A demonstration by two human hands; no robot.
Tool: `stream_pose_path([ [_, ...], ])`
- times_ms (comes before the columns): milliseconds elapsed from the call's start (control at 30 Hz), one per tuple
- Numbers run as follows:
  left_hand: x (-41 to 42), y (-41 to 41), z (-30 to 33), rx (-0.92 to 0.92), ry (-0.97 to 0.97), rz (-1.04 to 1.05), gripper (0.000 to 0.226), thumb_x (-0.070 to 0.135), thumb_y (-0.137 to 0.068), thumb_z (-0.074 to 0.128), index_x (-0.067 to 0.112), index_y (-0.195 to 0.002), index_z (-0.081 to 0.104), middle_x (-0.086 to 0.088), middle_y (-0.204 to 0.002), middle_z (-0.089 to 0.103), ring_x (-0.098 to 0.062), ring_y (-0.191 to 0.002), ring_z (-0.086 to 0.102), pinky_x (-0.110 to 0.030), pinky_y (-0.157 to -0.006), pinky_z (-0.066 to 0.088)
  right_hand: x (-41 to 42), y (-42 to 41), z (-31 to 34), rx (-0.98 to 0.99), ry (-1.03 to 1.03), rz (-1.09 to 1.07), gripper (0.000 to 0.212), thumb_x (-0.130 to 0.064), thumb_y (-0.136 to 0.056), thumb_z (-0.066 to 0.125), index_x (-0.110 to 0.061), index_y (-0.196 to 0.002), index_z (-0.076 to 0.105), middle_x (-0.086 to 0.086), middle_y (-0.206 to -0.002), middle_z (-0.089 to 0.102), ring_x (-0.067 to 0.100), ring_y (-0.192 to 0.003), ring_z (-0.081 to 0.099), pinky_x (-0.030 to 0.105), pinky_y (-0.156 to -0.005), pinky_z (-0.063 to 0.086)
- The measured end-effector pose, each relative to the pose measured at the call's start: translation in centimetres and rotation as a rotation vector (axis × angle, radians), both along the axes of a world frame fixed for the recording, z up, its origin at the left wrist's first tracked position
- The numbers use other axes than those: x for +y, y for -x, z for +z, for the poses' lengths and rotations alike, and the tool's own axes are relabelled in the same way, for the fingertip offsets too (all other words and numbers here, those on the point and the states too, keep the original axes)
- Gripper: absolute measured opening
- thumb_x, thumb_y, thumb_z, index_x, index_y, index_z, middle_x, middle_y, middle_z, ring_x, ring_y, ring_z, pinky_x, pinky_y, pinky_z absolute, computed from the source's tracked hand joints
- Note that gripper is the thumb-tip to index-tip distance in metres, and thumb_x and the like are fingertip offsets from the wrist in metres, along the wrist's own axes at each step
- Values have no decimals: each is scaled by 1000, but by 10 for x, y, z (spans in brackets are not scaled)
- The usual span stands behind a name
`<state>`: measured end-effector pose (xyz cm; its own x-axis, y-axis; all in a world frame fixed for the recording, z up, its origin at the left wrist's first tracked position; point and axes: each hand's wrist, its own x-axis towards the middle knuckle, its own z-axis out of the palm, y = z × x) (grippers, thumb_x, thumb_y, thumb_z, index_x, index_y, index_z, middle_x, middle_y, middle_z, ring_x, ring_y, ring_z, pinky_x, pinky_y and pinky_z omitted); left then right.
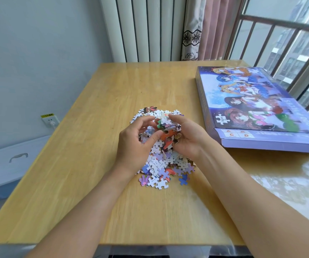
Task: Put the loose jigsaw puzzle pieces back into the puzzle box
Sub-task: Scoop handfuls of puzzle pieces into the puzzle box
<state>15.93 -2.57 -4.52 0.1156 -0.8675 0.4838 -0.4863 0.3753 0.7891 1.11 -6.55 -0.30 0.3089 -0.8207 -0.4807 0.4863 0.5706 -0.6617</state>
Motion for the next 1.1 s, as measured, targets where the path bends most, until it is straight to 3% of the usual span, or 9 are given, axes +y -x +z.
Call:
stream_pose_path([
  [167, 2, 0, 1, 16, -70, 23, 65, 49, -68, 86, 21, -123, 65, 21, -104, 69, 9, -103, 63, -10, -90, 47, 2, -3, -2, 7, -11, -59, 35, -19, -105, 51, 8, -126, 59, 21, -119, 68, 30, -102, 67, 41, -104, 51],
  [300, 0, 0, -2, -40, -88, 35, 62, 39, -70, 89, 24, -124, 63, 18, -107, 69, 7, -104, 62, -9, -91, 44, 3, -6, -5, 24, 2, -38, 29, -19, -105, 50, 6, -114, 62, 21, -112, 71, 30, -95, 68, 40, -102, 52],
  [400, -2, -2, -2, -23, -83, 73, 50, 38, -77, 85, 28, -121, 65, 18, -104, 69, 5, -104, 63, -12, -92, 47, 3, -7, -8, 79, 55, 35, 27, -24, -102, 55, 0, -111, 65, 11, -82, 72, 19, -65, 67, 30, -65, 55],
  [533, -3, -3, -3, 0, -93, 86, 43, 33, -79, 84, 27, -117, 67, 16, -101, 70, 2, -100, 65, -15, -88, 51, 3, -6, -9, 210, 213, 162, 21, -25, -93, 69, -6, -103, 71, 8, -88, 73, 14, -62, 67, 25, -51, 50],
  [600, -5, -4, -3, 24, -97, 91, 36, 27, -81, 83, 23, -114, 69, 14, -99, 72, 0, -96, 67, -23, -87, 55, 3, -4, -10, 267, 293, 181, 15, -11, -89, 73, -3, -102, 70, 12, -95, 72, 18, -69, 69, 29, -55, 54],
  [700, -5, -4, -3, 34, -77, 100, 26, 22, -84, 80, 21, -109, 72, 14, -98, 73, 1, -94, 68, -26, -86, 57, 4, -5, -12, 291, 317, 161, 33, 0, -88, 72, 7, -118, 63, 21, -105, 73, 36, -94, 72, 48, -82, 59],
  [833, -3, -4, -2, 15, -48, 81, 30, 25, -83, 81, 26, -111, 72, 20, -98, 72, 6, -95, 66, -18, -85, 54, 5, -6, -10, 312, 302, 110, 33, -5, -91, 71, 9, -119, 62, 17, -96, 70, 27, -78, 66, 38, -66, 50],
  [967, -1, -6, 0, 36, -45, 76, 39, 34, -83, 81, 26, -119, 70, 14, -109, 72, 1, -104, 66, -28, -92, 55, 8, 1, -4, 297, 333, 49, 15, 0, -93, 67, 5, -107, 65, 16, -92, 70, 28, -82, 68, 40, -79, 58],
  [1100, 2, -9, -1, 78, -59, 115, 32, 39, -84, 78, 26, -113, 70, 14, -105, 71, 1, -101, 66, -33, -91, 56, 12, 7, 8, 427, 383, 16, 23, -3, -93, 68, 4, -114, 64, 10, -90, 69, 22, -85, 68, 49, -90, 59],
])
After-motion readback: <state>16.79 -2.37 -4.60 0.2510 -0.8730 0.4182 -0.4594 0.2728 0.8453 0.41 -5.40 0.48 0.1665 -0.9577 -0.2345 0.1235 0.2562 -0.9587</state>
